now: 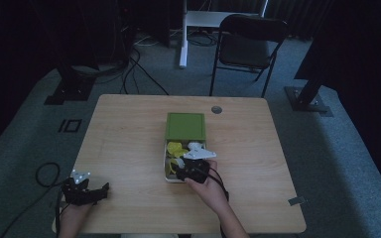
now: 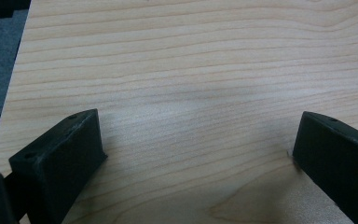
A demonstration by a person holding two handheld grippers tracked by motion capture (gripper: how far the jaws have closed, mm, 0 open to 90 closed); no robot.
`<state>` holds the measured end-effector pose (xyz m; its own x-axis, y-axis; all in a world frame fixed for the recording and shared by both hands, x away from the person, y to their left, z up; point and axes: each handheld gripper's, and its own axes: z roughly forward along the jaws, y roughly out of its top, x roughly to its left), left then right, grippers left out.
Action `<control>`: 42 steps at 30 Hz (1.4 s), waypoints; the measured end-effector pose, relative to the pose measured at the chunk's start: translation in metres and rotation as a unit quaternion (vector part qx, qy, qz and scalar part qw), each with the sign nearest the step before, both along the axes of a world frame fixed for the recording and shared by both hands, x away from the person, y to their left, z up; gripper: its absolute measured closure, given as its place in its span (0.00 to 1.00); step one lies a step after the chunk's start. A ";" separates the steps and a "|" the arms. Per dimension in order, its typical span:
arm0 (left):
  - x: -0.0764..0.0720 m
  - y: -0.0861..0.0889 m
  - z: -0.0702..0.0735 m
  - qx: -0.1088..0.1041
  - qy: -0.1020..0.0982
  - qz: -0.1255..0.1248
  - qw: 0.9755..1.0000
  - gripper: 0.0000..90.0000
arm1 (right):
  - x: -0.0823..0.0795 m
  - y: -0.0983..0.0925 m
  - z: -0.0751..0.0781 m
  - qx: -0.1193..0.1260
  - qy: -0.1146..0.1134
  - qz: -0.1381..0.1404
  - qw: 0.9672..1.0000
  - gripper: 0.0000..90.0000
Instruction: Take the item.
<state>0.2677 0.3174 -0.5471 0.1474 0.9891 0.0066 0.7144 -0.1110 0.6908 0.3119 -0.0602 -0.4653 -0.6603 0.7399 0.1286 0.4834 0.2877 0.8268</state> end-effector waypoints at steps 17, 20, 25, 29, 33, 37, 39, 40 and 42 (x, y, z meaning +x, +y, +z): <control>0.000 0.000 0.000 0.000 0.000 0.000 1.000 0.02 | 0.007 -0.027 0.030 0.025 -0.034 -0.026 0.999 0.62; 0.000 0.000 0.000 0.000 0.000 0.000 1.000 0.02 | 0.009 -0.033 0.035 0.033 -0.037 -0.033 0.998 0.62; 0.000 0.000 0.000 0.000 0.000 0.000 1.000 0.02 | 0.011 -0.043 0.043 0.035 -0.047 -0.043 0.997 0.62; 0.000 0.000 0.000 0.000 0.000 0.000 1.000 0.02 | 0.013 -0.056 0.051 0.040 -0.058 -0.058 0.996 0.62; 0.000 0.000 0.000 0.000 0.000 0.000 1.000 0.02 | 0.016 -0.069 0.056 0.045 -0.064 -0.074 0.994 0.62; 0.000 0.000 0.000 0.000 0.000 0.000 1.000 0.02 | 0.019 -0.081 0.057 0.045 -0.071 -0.089 0.992 0.62; 0.000 0.000 0.000 0.000 0.000 0.000 1.000 0.02 | 0.020 -0.086 0.055 0.042 -0.073 -0.097 0.992 0.62; 0.000 0.000 0.000 0.000 0.000 0.000 1.000 0.02 | 0.021 -0.089 0.053 0.043 -0.074 -0.101 0.991 0.62; 0.000 0.000 0.000 0.000 0.000 0.000 1.000 0.02 | 0.022 -0.095 0.049 0.045 -0.074 -0.108 0.990 0.62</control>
<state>0.2677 0.3174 -0.5471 0.1473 0.9891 0.0068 0.7145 -0.1112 0.6907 0.3343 -0.1547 -0.4158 -0.5052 0.8554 0.1144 0.3977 0.1131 0.9105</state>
